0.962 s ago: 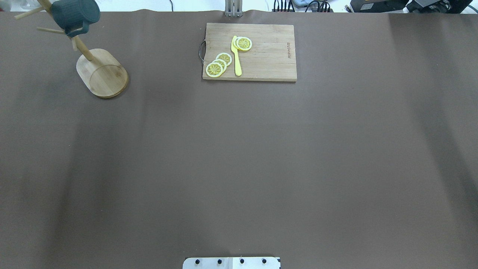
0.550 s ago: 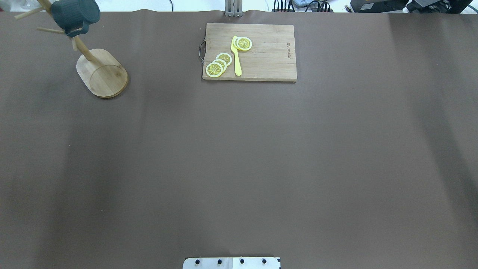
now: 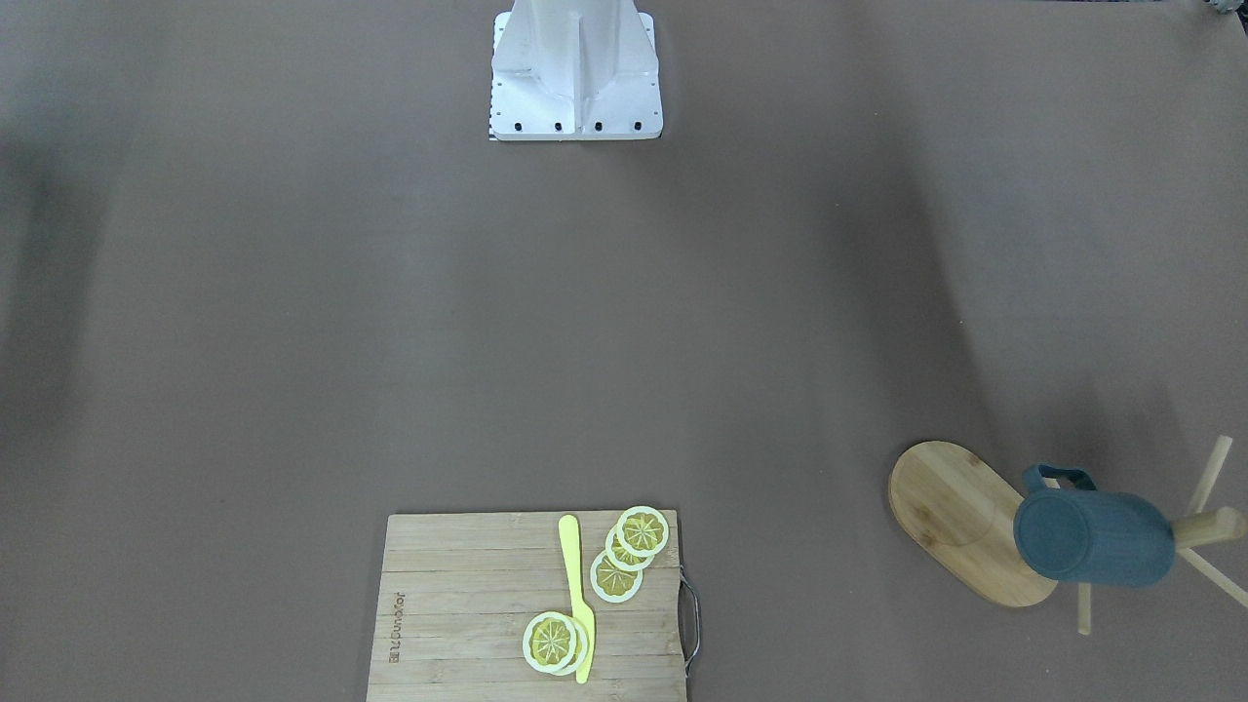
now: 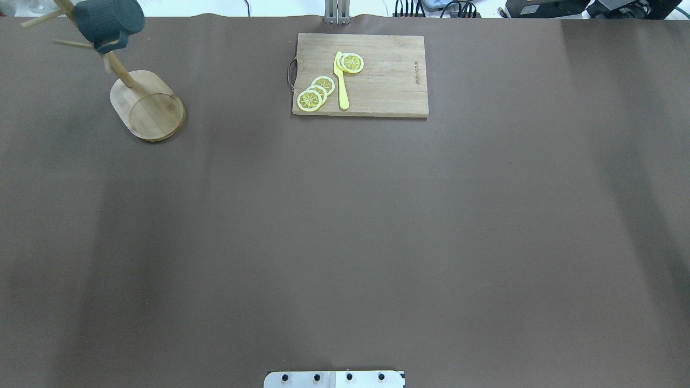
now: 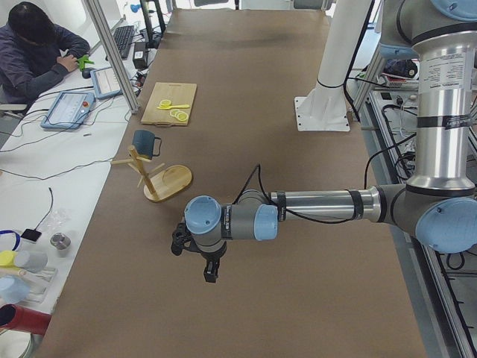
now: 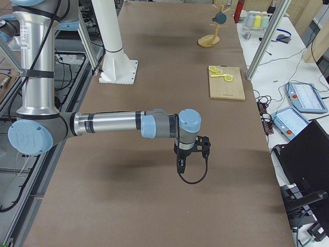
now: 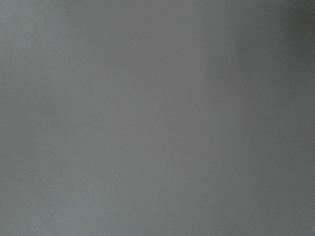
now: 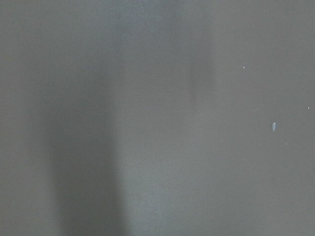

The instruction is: Hang cup on storage rack

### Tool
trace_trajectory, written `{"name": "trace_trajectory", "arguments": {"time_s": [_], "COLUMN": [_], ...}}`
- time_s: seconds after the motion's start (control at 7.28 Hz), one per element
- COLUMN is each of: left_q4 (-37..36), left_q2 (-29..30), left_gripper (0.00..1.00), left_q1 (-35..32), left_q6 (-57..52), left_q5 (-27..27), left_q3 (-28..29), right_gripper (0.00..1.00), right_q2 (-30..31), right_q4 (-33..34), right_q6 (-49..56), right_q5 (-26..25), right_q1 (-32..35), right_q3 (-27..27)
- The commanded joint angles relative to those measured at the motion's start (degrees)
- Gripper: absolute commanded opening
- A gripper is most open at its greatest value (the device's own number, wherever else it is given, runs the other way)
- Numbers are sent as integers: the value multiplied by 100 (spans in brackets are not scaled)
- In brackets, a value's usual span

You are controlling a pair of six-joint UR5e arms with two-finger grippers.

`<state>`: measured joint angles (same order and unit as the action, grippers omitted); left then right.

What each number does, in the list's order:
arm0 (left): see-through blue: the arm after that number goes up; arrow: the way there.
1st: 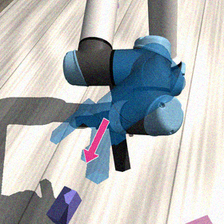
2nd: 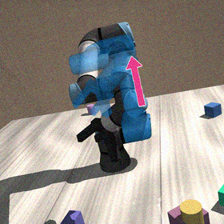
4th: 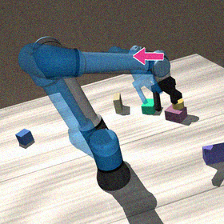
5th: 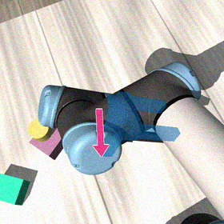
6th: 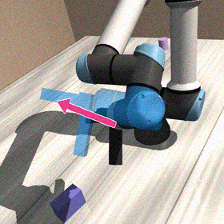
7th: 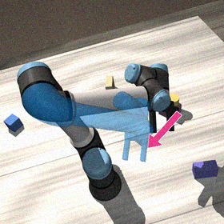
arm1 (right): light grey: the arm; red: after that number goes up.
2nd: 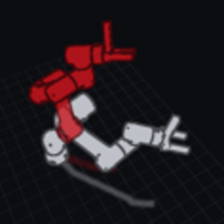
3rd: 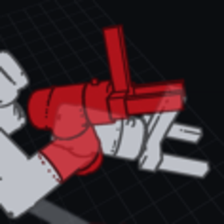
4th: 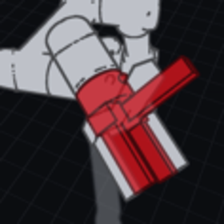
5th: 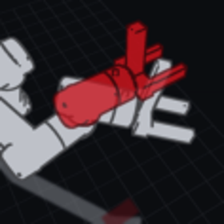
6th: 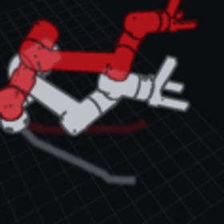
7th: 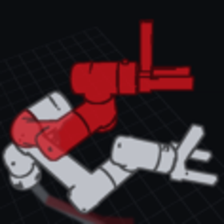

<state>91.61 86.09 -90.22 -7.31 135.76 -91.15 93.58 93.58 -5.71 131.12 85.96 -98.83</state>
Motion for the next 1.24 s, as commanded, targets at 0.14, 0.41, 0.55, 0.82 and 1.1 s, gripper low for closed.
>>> {"name": "trace_trajectory", "arguments": {"time_s": [0.14, 0.41, 0.55, 0.82, 1.1], "left_q4": [-3, 119, 190, 217, 217], "left_q2": [31, 22, -30, -31, -31], "left_gripper": [99, 99, 99, 99, 99], "left_q1": [14, 22, 22, 23, 31], "left_q6": [-34, -34, -34, -34, -42], "left_q5": [-67, -58, -50, -67, -67], "left_q3": [-298, -298, -324, -316, -325], "right_gripper": [100, 100, 100, 100, 100], "right_q2": [20, 46, 72, 73, 73], "right_q4": [-7, -42, -68, -60, -60], "right_q6": [0, 9, 9, 0, 0], "right_q5": [2, -7, -7, 10, 10], "right_q1": [0, -18, -18, -18, -18], "right_q3": [12, 65, 74, 74, 74]}}
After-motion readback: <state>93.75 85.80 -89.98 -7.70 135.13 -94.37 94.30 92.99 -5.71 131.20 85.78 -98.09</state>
